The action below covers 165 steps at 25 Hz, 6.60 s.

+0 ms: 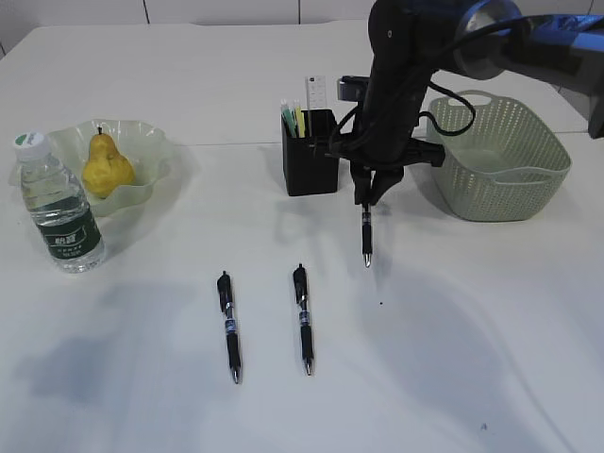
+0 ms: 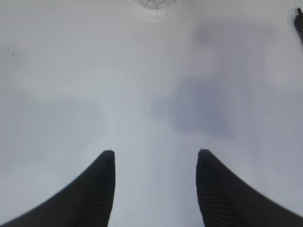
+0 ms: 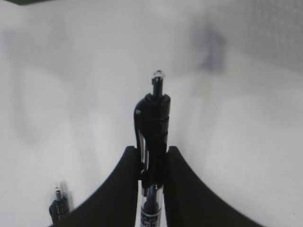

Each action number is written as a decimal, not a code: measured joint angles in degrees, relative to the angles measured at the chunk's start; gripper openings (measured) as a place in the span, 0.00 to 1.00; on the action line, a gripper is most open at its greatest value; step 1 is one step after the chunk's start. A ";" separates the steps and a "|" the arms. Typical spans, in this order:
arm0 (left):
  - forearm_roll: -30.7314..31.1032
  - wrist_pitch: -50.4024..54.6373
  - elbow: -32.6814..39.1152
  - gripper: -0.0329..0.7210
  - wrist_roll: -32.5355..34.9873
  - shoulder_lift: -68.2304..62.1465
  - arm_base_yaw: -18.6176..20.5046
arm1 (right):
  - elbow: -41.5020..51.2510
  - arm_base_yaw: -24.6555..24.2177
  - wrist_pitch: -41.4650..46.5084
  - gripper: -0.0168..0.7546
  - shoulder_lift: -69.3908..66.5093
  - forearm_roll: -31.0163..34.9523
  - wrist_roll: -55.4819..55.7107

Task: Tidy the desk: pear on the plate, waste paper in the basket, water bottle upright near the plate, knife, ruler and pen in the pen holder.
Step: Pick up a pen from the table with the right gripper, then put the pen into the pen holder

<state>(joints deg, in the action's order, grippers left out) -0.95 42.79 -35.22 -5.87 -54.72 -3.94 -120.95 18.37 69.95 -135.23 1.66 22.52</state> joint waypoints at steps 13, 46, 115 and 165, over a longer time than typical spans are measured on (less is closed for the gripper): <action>0.56 0.07 0.00 0.55 -0.04 0.00 0.00 | -6.42 0.00 -10.81 0.18 0.00 -3.26 -3.94; 5.09 -3.39 0.00 0.55 -0.04 0.00 0.00 | -6.42 0.00 -52.54 0.18 -0.35 -16.74 -4.47; 6.85 -3.90 0.00 0.55 -0.13 -0.21 0.00 | 14.93 -1.61 -82.90 0.18 0.48 -24.63 -4.60; 4.78 -6.33 0.00 0.55 -0.13 -0.21 0.00 | 15.15 -1.49 -58.38 0.47 10.84 -22.77 -1.37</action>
<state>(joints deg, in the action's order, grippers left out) 3.83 36.46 -35.22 -6.00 -54.93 -3.94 -105.81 16.88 11.57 -124.39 -21.10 21.15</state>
